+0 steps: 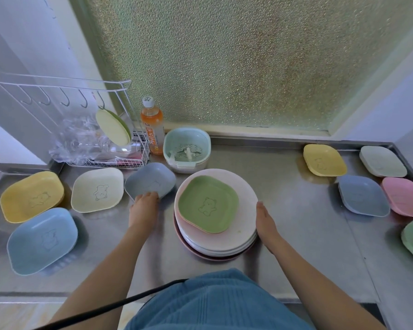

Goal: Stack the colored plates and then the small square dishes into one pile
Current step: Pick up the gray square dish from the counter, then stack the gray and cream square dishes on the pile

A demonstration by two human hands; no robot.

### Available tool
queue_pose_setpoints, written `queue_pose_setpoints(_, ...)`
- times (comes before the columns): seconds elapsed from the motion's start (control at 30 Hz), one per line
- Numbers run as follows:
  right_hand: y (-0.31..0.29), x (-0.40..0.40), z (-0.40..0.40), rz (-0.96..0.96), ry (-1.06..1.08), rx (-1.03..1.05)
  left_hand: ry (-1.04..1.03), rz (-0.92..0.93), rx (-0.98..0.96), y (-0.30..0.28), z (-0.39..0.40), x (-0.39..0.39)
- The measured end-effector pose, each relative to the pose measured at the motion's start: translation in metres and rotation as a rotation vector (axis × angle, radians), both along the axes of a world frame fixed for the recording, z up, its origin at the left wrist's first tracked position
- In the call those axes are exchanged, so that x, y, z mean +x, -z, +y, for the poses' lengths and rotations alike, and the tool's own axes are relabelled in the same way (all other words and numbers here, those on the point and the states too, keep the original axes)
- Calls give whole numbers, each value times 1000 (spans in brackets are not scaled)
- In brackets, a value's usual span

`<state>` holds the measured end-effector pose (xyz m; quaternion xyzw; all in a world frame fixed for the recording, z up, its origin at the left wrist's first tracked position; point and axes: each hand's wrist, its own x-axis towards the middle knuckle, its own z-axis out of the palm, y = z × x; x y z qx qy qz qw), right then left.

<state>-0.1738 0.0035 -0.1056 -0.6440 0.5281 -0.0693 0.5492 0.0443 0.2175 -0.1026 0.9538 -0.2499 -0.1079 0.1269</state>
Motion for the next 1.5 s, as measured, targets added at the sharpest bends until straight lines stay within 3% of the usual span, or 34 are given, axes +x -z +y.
queue_pose_setpoints(0.23, -2, 0, 3, -11, 20, 2, -191, -133, -424, -24, -3, -15)
queue_pose_setpoints(0.4, -2, 1, 3, -7, 22, -9, -17, -115, -602, -45, 0, -24)
queue_pose_setpoints(0.57, -4, 1, 3, 4, 17, -9, 359, -16, -569, -62, -4, -29)
queue_pose_setpoints(0.83, -5, 1, 5, 25, -9, -38, 611, 186, -393, -68, -6, -30)
queue_pose_setpoints(0.97, -5, 1, 5, 17, 4, -31, 567, 296, -250, -68, -9, -40)
queue_pose_setpoints(1.1, -6, 1, 5, 20, 9, -23, 631, 169, -105, -66, -17, -53)
queue_pose_setpoints(1.3, -7, 2, 5, 8, 24, -28, 655, 159, -105, -62, -25, -70)
queue_pose_setpoints(1.4, -8, 2, 7, -9, 25, -40, 620, 248, -188, -66, -22, -70)
queue_pose_setpoints(1.5, -7, 1, 7, -12, 29, -49, 328, 257, -525, -69, -12, -44)
